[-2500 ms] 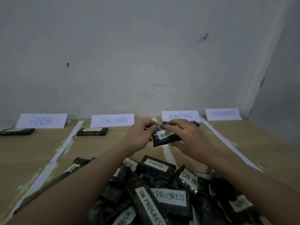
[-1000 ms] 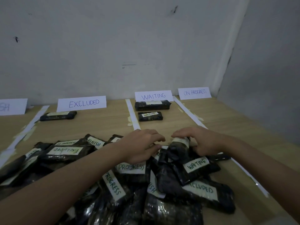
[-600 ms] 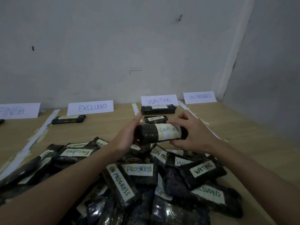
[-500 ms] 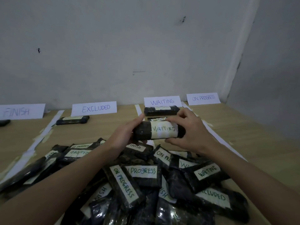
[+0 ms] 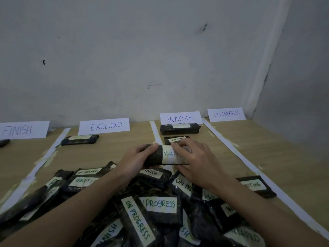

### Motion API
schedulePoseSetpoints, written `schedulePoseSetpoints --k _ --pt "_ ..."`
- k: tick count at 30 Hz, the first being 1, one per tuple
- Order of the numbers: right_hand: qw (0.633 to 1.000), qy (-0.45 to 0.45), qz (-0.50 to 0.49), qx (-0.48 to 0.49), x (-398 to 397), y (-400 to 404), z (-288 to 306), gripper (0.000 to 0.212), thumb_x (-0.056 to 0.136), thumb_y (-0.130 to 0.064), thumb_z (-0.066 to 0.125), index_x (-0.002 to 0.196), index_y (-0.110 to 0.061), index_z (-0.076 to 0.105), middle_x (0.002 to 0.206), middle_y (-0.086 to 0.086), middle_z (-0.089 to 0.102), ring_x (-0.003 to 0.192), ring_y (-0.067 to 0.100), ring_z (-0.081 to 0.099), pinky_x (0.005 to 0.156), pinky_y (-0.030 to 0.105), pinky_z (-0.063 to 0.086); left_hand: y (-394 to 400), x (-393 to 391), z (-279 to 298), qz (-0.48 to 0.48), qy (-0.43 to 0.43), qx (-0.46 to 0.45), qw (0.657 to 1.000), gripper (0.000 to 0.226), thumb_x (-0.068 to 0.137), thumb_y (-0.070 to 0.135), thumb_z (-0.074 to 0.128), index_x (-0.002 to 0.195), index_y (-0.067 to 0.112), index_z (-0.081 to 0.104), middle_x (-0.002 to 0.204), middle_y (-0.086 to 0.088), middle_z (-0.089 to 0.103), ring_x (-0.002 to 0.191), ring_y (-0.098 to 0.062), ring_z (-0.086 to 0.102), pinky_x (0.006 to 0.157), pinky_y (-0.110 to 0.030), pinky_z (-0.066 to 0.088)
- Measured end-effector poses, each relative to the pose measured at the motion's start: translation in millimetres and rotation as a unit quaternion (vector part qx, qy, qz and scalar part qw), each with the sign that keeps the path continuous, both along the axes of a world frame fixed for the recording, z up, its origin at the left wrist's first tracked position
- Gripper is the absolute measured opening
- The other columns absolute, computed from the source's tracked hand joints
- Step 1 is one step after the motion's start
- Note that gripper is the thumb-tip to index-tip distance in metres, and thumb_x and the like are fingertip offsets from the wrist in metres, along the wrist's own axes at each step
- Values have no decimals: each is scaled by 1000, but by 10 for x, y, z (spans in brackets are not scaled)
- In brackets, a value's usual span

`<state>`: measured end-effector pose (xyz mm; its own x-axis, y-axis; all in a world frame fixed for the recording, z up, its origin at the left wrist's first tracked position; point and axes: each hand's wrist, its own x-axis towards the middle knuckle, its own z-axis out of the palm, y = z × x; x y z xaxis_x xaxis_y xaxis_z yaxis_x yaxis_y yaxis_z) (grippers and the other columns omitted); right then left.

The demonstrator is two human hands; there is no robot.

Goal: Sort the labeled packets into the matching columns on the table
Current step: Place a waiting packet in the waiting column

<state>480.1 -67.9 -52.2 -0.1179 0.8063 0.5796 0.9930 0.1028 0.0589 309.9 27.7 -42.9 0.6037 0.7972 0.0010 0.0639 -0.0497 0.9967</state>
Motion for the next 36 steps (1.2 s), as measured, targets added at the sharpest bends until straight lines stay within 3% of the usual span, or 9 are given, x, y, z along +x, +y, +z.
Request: schedulePoseSetpoints --k 4,8,12,16,30,33,36 --pt "999 10 -8 -46 201 14 -49 67 55 -21 85 117 -10 61 101 7 64 83 25 64 69 32 52 -23 135 -7 -3 76 60 995 32 89 39 52 105 14 64 95 -5 71 82 -20 70 74 -25 56" --pt "995 15 -49 -83 562 114 -150 70 50 -13 88 115 -8 62 103 12 67 86 31 65 73 42 55 4 269 -48 7 168 184 968 40 90 41 52 121 16 51 107 4 60 89 -7 59 69 -15 45" --pt "989 26 -95 -106 853 160 -210 59 63 -5 78 119 -9 59 112 12 64 100 33 60 80 40 50 79 387 -86 4 189 210 959 45 91 36 51 131 15 43 119 2 54 107 -11 51 84 -23 41" --pt "979 47 -128 -149 956 251 -238 55 84 -21 62 135 -19 43 131 2 49 118 21 44 96 32 39 172 459 -147 -5 207 225 952 41 92 33 50 129 15 45 123 0 54 110 -12 51 90 -24 40" --pt "968 66 -95 -221 856 498 -213 64 88 -27 59 143 -20 29 147 1 35 133 20 33 111 35 26 197 553 -221 -53 266 304 913 36 93 32 48 125 15 47 123 -2 54 113 -15 49 97 -29 40" --pt "969 106 -74 -212 827 381 -115 61 87 -25 60 141 -20 34 145 -1 38 131 18 35 108 33 29 166 561 -194 -62 263 325 906 33 93 31 48 122 14 50 121 -3 55 112 -16 50 94 -29 41" --pt "969 136 -32 -201 777 205 -22 43 88 -23 58 131 -20 50 132 -3 52 119 17 46 100 32 37 102 548 -159 -83 258 349 897 34 94 29 47 126 14 49 125 -1 55 114 -13 50 87 -20 36"
